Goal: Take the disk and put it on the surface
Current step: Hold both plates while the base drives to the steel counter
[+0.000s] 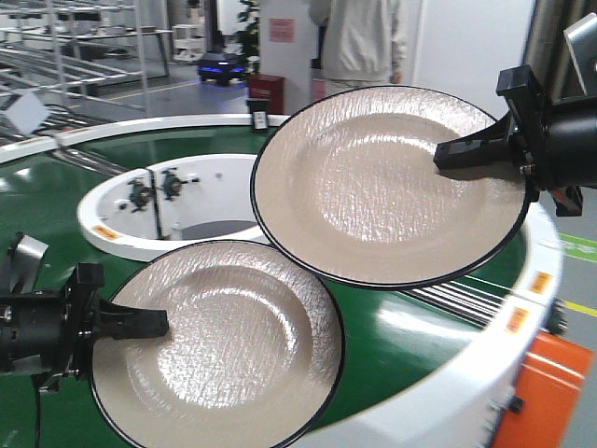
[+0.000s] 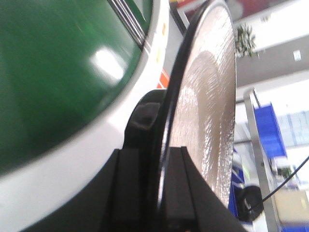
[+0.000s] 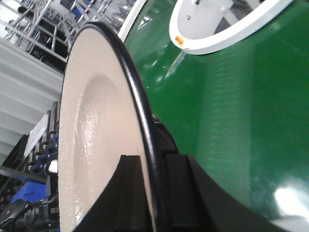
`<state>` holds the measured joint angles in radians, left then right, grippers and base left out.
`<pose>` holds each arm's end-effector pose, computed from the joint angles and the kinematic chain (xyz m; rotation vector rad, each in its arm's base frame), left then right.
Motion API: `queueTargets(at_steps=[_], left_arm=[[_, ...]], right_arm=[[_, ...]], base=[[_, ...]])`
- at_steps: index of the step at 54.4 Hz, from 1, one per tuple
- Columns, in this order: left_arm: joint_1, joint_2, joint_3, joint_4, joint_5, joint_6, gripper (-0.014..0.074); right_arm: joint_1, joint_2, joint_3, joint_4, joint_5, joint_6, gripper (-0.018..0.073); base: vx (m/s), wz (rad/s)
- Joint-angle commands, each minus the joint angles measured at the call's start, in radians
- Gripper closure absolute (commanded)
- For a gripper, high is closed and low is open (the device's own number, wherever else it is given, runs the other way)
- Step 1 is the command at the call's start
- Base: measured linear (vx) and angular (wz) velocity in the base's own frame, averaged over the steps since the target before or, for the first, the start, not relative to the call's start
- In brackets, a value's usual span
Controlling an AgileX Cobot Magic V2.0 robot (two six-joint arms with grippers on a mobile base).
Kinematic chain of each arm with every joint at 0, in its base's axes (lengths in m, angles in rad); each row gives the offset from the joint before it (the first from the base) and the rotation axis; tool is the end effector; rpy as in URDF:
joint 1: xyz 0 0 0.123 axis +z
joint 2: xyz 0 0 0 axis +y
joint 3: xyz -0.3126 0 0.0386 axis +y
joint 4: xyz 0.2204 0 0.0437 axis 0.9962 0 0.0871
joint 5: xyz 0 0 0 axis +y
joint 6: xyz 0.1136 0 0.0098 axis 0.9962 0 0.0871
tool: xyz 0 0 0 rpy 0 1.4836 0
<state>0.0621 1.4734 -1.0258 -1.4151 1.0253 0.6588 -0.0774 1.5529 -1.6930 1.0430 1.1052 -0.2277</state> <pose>0.2810 -0.0791 0.3469 -0.1331 2.1724 -1.4057 0.3124 0.0641 0.4718 -0.0056 2.1018 1.1416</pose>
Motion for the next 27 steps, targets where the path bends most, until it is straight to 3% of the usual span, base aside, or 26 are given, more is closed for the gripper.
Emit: queueTargets(at_steps=[1,27], left_arm=[[-0.004,-0.045,-0.033,-0.133,0.043,-0.013,0.0598],[-0.004,-0.045,-0.033,-0.133,0.043,-0.013,0.0598]], right_arm=[[-0.003,-0.046,-0.042,0.113,-0.064,0.005,0.0561],[-0.003,-0.046,-0.042,0.113,-0.064,0.005,0.0561]], base=[[-0.26,-0.43],[-0.20,-0.61]])
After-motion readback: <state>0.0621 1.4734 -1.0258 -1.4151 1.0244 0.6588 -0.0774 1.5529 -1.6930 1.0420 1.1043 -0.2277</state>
